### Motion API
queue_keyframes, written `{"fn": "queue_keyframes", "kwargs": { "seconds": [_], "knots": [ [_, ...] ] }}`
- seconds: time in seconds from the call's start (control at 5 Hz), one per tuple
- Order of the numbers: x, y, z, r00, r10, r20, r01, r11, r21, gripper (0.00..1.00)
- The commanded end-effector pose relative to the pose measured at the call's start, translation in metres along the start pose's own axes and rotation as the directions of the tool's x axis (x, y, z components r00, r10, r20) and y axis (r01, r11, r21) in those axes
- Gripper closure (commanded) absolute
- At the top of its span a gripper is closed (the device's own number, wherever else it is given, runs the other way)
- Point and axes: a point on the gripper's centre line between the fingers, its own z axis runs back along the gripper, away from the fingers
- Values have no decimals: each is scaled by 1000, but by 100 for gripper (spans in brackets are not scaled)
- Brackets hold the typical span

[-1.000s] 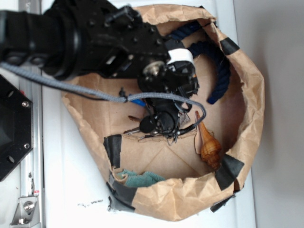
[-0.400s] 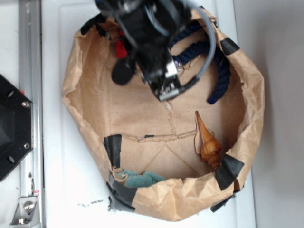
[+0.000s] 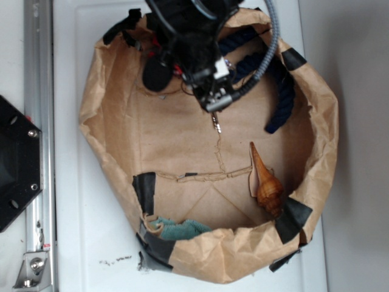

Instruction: Grab the silver keys.

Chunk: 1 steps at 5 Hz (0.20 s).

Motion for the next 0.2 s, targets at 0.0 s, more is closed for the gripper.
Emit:
{"fn": "queue_keyframes", "kwargs": {
  "seconds": [0.0],
  "knots": [
    [-1, -8, 8, 998, -34, 46, 32, 998, 45, 100]
  ]
}}
